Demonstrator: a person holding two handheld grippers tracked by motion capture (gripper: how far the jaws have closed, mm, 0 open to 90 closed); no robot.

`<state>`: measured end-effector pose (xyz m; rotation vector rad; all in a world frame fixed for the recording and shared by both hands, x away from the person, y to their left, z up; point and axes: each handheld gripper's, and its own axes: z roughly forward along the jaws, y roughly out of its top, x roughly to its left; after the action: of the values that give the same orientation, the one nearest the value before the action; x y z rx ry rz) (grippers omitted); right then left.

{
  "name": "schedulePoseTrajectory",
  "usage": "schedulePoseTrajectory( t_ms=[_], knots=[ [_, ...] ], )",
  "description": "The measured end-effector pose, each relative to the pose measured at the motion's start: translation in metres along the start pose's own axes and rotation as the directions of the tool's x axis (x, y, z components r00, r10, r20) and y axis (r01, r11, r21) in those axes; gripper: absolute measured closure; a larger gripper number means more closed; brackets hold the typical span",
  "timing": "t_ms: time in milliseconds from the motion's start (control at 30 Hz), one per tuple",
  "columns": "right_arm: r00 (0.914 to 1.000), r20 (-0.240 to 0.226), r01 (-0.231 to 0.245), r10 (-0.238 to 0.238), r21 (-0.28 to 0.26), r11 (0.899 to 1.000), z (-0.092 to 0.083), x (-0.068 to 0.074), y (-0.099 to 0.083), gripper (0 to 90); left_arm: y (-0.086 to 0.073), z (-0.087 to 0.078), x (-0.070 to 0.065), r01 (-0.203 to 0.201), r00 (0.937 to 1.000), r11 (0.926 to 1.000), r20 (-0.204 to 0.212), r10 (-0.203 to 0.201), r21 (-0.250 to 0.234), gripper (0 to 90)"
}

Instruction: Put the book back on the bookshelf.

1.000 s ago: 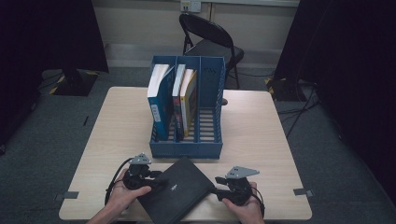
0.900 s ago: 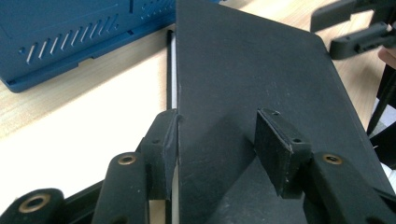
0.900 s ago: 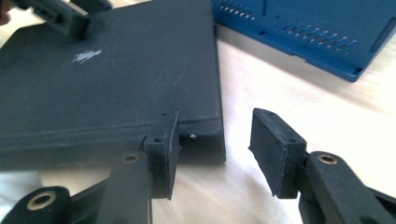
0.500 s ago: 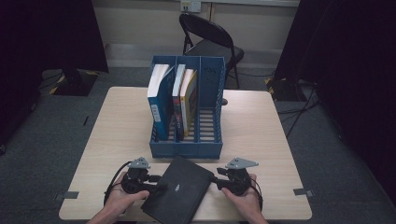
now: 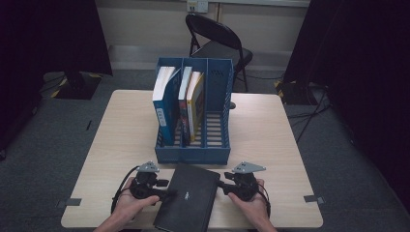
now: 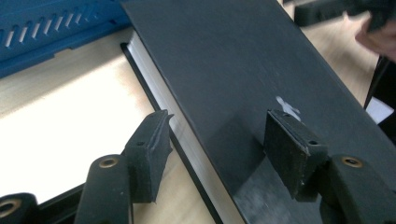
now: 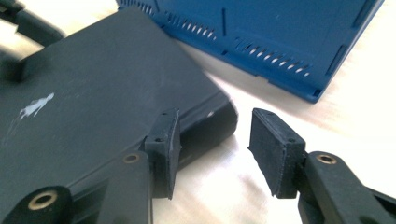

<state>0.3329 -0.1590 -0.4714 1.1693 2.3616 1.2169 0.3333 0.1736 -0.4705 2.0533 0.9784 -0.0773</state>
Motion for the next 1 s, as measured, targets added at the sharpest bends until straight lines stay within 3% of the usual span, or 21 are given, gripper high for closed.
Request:
schedulePoseTrajectory(
  t_ms=[100,267,467,800,1000],
  knots=[
    [1.0000,-0.003,-0.005,0.005,0.001,1.000,0.000,0.000,0.000,53.1,0.001,0.002,0.001,0.001,0.9996,1.0000,0.029,0.000,-0.005,47.7],
    [0.9999,0.012,-0.010,0.010,0.000,1.000,0.004,-0.002,0.003,54.5,0.002,-0.001,-0.003,-0.003,0.9999,1.0000,0.013,0.003,0.004,46.6],
    [0.9989,0.045,0.009,-0.009,0.000,1.000,0.017,-0.004,0.011,58.1,-0.004,-0.007,-0.004,-0.015,0.9987,0.9993,0.049,0.013,0.036,46.0],
    [0.9965,0.080,0.025,-0.024,-0.006,1.000,0.035,-0.002,0.024,61.6,-0.007,-0.012,0.000,0.021,0.9983,0.9995,0.053,-0.023,0.025,47.9],
    [0.9971,0.074,0.013,-0.013,0.000,1.000,0.034,-0.001,0.023,63.8,-0.005,-0.010,0.001,0.035,0.9981,0.9992,0.051,-0.036,0.021,49.4]
  ],
)
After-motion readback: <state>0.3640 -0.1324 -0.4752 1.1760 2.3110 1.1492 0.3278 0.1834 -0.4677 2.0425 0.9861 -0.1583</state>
